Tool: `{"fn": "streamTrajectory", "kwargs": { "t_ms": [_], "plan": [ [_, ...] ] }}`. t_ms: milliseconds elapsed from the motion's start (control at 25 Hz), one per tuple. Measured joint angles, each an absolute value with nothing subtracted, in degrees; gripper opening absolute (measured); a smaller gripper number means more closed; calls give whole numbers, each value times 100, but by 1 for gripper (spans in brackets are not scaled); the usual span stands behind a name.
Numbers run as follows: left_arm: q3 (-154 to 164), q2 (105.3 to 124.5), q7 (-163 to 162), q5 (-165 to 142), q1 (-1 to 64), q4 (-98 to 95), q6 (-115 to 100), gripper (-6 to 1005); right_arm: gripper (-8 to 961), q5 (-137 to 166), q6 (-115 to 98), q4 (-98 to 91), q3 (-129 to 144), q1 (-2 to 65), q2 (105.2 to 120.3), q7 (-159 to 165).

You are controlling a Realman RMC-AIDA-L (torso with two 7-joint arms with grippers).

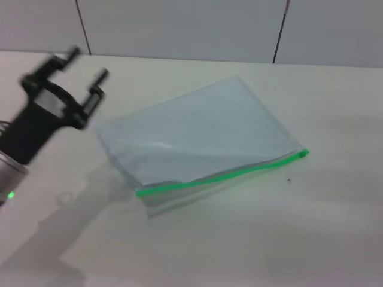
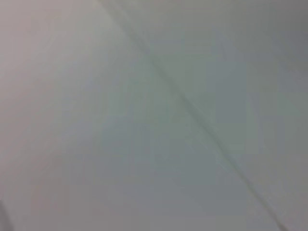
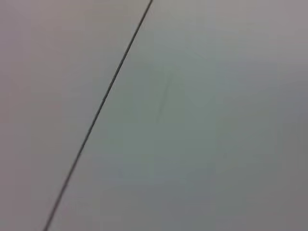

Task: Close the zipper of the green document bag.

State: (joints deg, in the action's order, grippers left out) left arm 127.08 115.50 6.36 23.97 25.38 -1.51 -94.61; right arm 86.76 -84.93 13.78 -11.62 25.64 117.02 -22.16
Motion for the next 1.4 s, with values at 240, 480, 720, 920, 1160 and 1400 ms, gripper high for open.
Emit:
{"fn": "streamTrajectory", "kwargs": {
  "t_ms": [240,480,720,920,1160,1400],
  "plan": [
    [12709,11628,22,3691,2429,-182,-9640,510,578,8675,-9232,1377,-905,2339,11693,-1219],
    [12709,11666,-46,4100,2273,-282,-9848,794,754,8682,-9404,1369,-734,2318,11683,-605],
    [12709,11650,-733,4444,2269,-271,-9906,842,819,8684,-9517,1381,-609,2334,11679,-583],
    [12709,11646,-913,4525,2285,-249,-9890,842,840,8693,-9637,1380,-472,2333,11685,-579],
    [12732,11639,-1077,4574,2294,-237,-9880,843,838,8693,-9678,1380,-387,2347,11694,-577],
    [12732,11637,-1096,4578,2305,-234,-9859,841,835,8692,-9681,1380,-384,2362,11698,-573]
  ]
}}
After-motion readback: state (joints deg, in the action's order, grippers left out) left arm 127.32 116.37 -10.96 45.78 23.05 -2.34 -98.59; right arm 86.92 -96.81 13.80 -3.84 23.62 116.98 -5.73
